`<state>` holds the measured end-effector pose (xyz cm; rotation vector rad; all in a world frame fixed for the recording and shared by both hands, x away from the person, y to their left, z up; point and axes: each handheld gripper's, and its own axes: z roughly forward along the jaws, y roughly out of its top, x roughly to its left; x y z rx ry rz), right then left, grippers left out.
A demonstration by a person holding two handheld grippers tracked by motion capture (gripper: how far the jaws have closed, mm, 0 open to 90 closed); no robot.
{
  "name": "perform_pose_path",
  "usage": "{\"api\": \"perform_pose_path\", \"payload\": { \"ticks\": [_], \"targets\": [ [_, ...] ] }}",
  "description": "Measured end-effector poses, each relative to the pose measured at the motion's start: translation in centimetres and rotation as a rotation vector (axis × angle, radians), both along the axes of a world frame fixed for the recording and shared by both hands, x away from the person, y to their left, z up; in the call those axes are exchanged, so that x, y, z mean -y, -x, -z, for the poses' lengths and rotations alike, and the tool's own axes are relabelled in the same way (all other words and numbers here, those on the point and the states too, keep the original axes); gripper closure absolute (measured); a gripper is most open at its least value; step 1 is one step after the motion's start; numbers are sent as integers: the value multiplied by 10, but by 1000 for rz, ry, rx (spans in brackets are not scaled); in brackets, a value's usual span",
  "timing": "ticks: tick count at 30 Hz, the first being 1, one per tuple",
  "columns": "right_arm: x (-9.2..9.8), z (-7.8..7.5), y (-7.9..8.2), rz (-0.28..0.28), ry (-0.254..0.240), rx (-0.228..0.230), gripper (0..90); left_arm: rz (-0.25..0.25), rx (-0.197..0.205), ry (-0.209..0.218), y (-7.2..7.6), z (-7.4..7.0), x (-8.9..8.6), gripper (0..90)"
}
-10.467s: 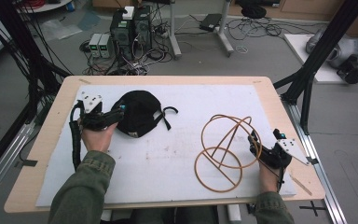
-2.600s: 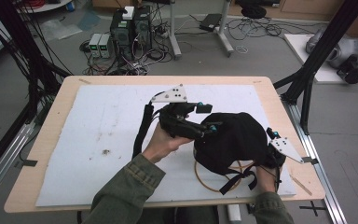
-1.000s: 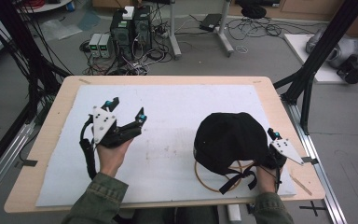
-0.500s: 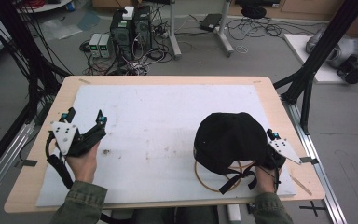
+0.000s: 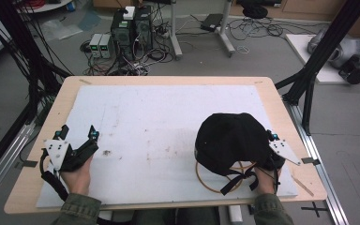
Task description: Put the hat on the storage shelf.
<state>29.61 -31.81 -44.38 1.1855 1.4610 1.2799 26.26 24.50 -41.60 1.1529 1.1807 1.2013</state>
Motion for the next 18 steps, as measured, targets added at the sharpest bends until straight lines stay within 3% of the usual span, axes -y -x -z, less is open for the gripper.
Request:
{"api": "perform_pose_path", "payload": {
  "ticks": [7, 18],
  "targets": [
    [1, 0, 2, -8, -6, 2, 110, 10, -9, -55, 1, 10, 10, 164],
    [8, 4, -1, 9, -14, -11, 110, 14, -21, -36, 0, 12, 7, 164]
  ]
}}
